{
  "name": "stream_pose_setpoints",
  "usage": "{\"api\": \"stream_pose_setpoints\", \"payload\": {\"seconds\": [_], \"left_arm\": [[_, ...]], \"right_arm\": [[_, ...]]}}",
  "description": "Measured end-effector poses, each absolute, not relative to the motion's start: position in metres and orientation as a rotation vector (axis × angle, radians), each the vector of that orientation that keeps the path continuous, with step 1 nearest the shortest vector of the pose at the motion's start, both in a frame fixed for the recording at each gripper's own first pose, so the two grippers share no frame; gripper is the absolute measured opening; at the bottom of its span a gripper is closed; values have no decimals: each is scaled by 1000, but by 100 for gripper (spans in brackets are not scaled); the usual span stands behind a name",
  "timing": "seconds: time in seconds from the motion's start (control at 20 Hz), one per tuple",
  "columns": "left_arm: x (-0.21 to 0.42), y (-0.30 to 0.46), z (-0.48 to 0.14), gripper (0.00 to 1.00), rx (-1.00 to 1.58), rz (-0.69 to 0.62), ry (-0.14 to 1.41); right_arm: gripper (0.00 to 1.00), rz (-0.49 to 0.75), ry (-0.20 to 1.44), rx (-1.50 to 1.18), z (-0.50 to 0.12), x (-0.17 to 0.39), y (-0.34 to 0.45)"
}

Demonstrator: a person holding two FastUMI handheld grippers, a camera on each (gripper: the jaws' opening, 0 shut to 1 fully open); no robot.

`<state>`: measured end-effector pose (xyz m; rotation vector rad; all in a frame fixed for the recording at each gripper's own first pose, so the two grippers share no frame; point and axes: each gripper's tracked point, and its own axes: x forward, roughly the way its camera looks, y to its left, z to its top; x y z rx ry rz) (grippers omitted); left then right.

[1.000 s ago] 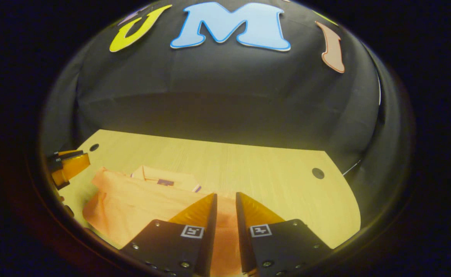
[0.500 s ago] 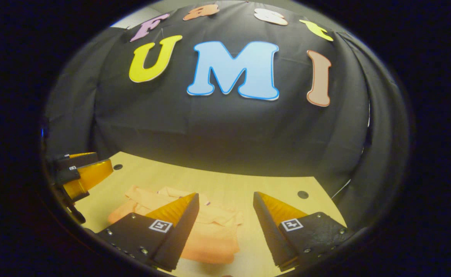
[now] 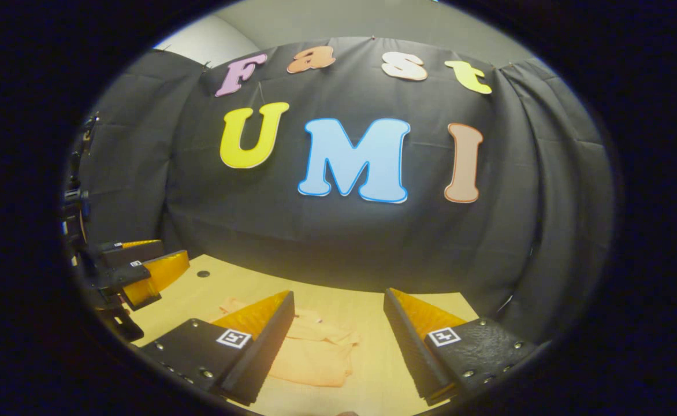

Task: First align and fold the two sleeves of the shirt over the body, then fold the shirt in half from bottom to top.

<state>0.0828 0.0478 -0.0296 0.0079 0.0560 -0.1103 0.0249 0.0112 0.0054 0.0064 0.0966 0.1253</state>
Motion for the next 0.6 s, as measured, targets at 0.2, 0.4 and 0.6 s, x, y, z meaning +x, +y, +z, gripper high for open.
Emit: {"api": "stream_pose_setpoints", "payload": {"seconds": [0.2,0.4,0.6], "left_arm": [[44,43,-16,94,4,-90,19],[22,45,-10,94,-2,-85,-6],[16,50,2,94,12,-87,-20]], "right_arm": [[95,135,59,-23,13,-8,5],[95,113,41,-35,15,-30,2],[95,104,14,-44,27,-35,5]]}}
